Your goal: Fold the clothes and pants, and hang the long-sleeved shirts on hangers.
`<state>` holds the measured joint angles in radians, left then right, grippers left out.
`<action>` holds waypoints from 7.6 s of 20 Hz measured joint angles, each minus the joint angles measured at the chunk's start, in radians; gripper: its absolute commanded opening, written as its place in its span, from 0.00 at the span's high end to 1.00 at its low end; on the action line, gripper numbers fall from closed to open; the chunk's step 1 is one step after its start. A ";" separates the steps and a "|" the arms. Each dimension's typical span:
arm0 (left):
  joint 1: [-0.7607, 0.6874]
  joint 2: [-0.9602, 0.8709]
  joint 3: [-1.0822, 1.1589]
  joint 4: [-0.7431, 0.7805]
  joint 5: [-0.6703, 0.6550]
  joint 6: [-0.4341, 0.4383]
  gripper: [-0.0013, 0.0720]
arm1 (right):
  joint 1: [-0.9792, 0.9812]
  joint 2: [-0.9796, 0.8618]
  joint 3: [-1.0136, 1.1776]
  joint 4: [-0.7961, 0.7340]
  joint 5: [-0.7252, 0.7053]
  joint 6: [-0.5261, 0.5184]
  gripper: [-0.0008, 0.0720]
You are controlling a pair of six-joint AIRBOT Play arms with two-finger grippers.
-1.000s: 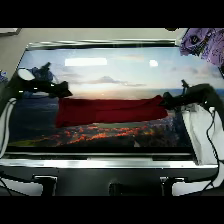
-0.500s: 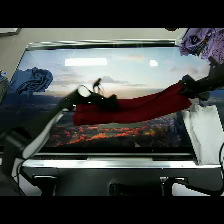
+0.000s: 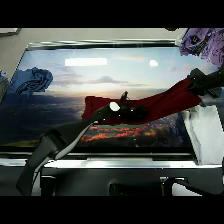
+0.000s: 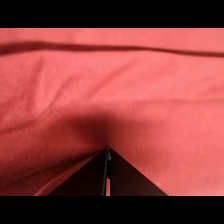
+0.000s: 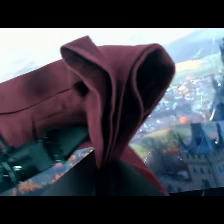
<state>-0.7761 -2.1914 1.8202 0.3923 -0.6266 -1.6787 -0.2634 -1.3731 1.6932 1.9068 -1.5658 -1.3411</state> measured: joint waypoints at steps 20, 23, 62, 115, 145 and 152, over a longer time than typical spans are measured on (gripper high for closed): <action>0.489 0.461 0.069 0.877 -0.724 -0.104 0.95 | 0.465 -0.021 0.003 0.003 0.219 0.374 0.95; 0.575 0.532 0.069 0.940 -0.792 -0.082 0.95 | 0.600 -0.061 0.003 -0.021 0.328 0.476 0.95; 0.711 0.604 0.068 0.993 -0.885 -0.046 0.95 | 0.238 -0.161 -0.138 0.215 0.304 -0.009 0.23; 0.711 0.604 0.066 0.985 -0.921 -0.050 0.95 | -0.309 -0.229 0.203 0.038 0.375 0.261 0.95; 0.704 0.602 0.066 0.985 -0.930 -0.050 0.95 | -0.319 0.156 -0.335 -0.581 -0.007 0.303 0.95; 0.704 0.602 0.066 0.985 -0.930 -0.050 0.95 | -0.319 0.227 -0.572 -0.714 0.079 0.366 0.95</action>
<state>-0.0719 -1.5894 1.8866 1.3777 -1.5562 -1.7283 -0.5827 -1.1461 1.1213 1.1927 -1.4868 -0.9752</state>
